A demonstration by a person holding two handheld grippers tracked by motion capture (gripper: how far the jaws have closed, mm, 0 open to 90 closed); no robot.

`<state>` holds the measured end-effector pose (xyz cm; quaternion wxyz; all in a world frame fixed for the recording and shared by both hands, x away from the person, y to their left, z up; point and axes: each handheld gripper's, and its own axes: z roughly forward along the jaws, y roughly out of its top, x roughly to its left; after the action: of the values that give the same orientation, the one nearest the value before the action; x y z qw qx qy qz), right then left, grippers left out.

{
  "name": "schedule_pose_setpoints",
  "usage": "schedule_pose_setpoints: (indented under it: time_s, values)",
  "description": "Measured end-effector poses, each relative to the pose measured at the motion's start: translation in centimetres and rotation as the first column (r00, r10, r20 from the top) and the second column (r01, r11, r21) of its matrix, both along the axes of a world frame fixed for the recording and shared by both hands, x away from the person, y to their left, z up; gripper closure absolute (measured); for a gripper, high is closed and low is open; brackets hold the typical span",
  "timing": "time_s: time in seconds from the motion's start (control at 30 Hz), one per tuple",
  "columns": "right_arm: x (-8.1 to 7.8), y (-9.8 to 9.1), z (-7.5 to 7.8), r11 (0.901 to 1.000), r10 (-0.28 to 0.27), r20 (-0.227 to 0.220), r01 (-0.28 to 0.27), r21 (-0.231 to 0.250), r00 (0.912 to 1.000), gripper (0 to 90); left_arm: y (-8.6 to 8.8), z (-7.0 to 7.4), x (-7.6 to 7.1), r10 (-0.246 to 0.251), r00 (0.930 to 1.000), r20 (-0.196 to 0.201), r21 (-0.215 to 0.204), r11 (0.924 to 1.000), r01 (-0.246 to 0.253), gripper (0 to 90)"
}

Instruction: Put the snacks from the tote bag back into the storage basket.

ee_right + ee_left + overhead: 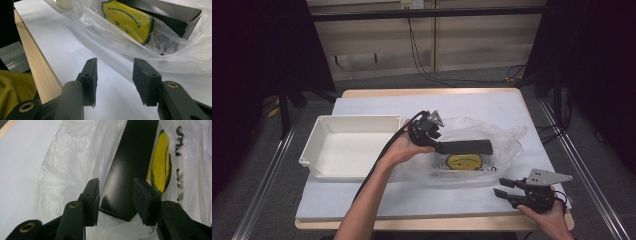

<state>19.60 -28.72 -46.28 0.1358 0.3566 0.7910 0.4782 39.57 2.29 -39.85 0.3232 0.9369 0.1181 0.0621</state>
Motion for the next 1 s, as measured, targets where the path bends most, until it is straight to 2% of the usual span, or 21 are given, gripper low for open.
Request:
schedule_pose_setpoints:
  time_s: [0.07, 0.13, 0.17, 0.27, 0.37, 0.43, 0.57, 0.67, 0.77, 0.9, 0.97, 1.0]
  values:
    - [0.0, 0.0, 0.0, 1.0, 0.001, 0.0, -0.001, 0.002, 1.0, 53.9, -0.4, -0.1, 0.1, -0.013, 0.9999, 0.0, 0.014, 0.9998, 0.013, 56.5]
    - [0.1, 0.1, 0.1, 1.0, 0.006, 0.004, -0.006, 0.0, 1.0, 53.7, -0.6, -0.2, 0.1, -0.02, 0.9998, -0.001, 0.024, 0.9995, 0.02, 61.5]
    - [0.1, 0.1, 0.1, 0.9999, 0.01, 0.006, -0.01, 0.0, 0.9999, 53.7, -1.1, -0.2, 0.1, -0.03, 0.9995, 0.002, 0.039, 0.9988, 0.03, 61.6]
    - [0.2, 0.1, 0.0, 0.9998, 0.019, 0.006, -0.019, -0.004, 0.9998, 53.3, -1.6, -0.4, 0.3, -0.044, 0.999, 0.005, 0.047, 0.998, 0.043, 61.6]
    - [0.3, 0.1, -0.1, 0.9997, 0.025, 0.001, -0.025, -0.004, 0.9997, 52.9, -1.9, -0.6, 0.4, -0.074, 0.9972, -0.009, 0.076, 0.9943, 0.075, 59.2]
    - [0.4, 0.1, -0.1, 0.9997, 0.025, 0.002, -0.025, -0.001, 0.9997, 52.4, -2.0, -0.7, 0.3, -0.069, 0.9975, -0.009, 0.088, 0.9936, 0.07, 58.2]
    - [0.4, 0.0, -0.1, 0.9997, 0.023, 0.005, -0.023, 0.0, 0.9997, 52.2, -2.1, -1.0, 0.2, -0.083, 0.9964, -0.017, 0.095, 0.9919, 0.084, 51.7]
    - [0.5, -0.1, 0.1, 0.9998, 0.017, 0.009, -0.017, 0.005, 0.9998, 52.2, -2.0, -1.0, 0.3, -0.087, 0.9959, -0.023, 0.103, 0.9907, 0.089, 41.6]
    - [0.5, -0.1, 0.1, 0.9998, 0.02, 0.01, -0.02, 0.005, 0.9997, 52.2, -2.0, -1.1, 0.3, -0.09, 0.9952, -0.038, 0.101, 0.9905, 0.093, 37.9]
    - [0.6, -0.1, 0.1, 0.9998, 0.021, 0.008, -0.021, 0.005, 0.9998, 52.1, -2.2, -1.4, 0.1, -0.107, 0.9936, -0.036, 0.127, 0.9856, 0.111, 33.8]
    - [0.6, -0.1, 0.0, 0.9998, 0.019, 0.006, -0.019, 0.004, 0.9998, 52.0, -2.3, -1.7, 0.0, -0.09, 0.9953, -0.036, 0.129, 0.9872, 0.094, 33.8]
    - [0.7, -0.1, 0.0, 0.9998, 0.02, 0.008, -0.02, 0.002, 0.9998, 52.0, -2.3, -1.7, 0.2, -0.109, 0.9937, -0.025, 0.163, 0.9803, 0.112, 34.3]
